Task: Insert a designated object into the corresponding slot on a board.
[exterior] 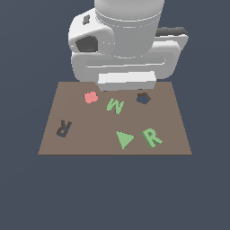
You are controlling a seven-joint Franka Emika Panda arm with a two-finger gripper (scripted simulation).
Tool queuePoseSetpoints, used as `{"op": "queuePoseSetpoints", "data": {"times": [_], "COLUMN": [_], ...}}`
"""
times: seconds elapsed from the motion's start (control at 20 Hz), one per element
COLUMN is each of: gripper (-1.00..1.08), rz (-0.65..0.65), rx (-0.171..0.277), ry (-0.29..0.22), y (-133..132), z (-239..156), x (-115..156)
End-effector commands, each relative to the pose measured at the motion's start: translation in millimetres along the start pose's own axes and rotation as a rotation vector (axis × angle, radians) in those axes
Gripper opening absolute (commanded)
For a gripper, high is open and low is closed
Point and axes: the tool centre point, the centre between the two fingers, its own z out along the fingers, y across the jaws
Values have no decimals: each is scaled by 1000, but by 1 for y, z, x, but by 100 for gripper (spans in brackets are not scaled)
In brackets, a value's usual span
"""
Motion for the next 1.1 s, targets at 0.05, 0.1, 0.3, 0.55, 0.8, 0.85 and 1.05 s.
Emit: {"op": "queuePoseSetpoints", "data": {"times": [0.05,0.1,0.3,0.55,0.8,0.85,1.05], "gripper": [100,100,100,100,100,100,100], "rz": [-1,-2,-19,-63,-133,-150,-224], "rx": [0,0,0,0,-1,-1,-3], "ry": [0,0,-1,-3,-6,-7,-10], "y": [0,0,-4,-12,-27,-31,-49], "z": [0,1,6,20,43,48,71], "x": [0,1,5,17,35,39,57]}}
